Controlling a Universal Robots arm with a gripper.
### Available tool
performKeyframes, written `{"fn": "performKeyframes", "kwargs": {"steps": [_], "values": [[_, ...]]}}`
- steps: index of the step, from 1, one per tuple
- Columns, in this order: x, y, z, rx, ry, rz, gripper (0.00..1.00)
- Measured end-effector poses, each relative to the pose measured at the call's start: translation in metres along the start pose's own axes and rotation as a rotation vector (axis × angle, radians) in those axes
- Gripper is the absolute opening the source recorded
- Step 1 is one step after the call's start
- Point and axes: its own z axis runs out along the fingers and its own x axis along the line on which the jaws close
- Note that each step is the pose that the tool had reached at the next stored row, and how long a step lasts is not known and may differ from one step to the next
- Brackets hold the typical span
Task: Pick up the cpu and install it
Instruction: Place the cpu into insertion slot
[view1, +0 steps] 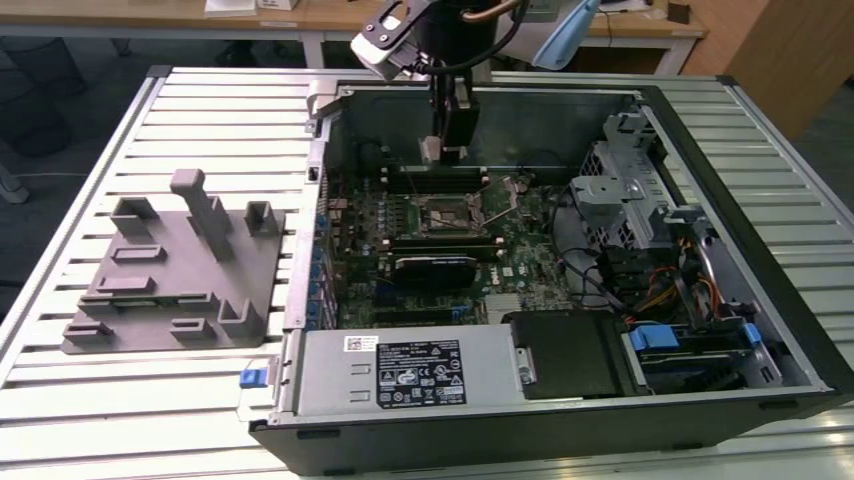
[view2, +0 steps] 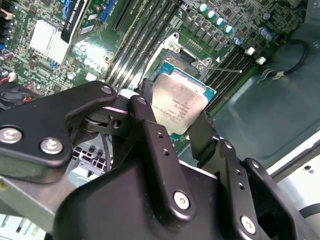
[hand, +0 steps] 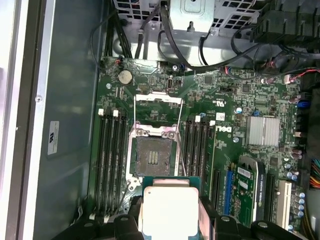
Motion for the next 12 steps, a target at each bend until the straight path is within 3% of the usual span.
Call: {"fn": "performKeyframes", "kwargs": {"steps": [7, 12], "values": [[0.0003, 0.0088, 0.0096, 0.0002, -0.0002, 0.000, 0.53], [0.0005, 0.0097, 0.0176, 0.0002, -0.0001, 0.000, 0.53]]}}
